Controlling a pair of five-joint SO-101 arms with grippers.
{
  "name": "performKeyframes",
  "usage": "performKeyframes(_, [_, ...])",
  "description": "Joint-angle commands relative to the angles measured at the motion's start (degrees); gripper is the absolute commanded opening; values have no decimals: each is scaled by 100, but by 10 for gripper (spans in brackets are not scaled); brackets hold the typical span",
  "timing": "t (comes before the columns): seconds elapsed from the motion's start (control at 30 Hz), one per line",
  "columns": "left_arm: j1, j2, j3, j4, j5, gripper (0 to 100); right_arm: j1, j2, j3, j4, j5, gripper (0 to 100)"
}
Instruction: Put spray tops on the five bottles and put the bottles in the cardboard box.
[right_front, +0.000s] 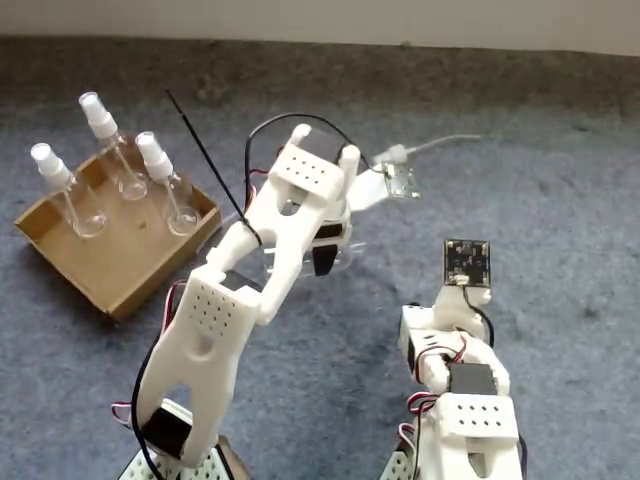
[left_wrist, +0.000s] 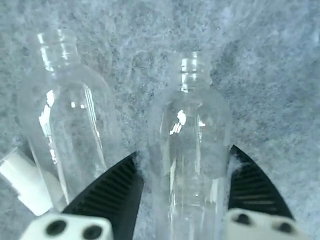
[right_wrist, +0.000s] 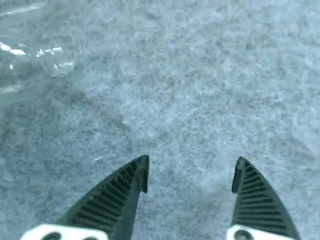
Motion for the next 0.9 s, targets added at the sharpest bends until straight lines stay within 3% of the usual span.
performKeyframes(0.0, [-57,-84,-251,79,-26,143,31,22,-57,-145,-44,253])
performKeyframes(0.13, [-40,-22,-171,79,-26,107,31,22,-57,-145,-44,253])
performKeyframes(0.47, [13,233,-101,44,-35,204,31,22,-57,-145,-44,253])
performKeyframes(0.87, [13,242,-101,-18,-44,203,31,22,-57,-145,-35,253])
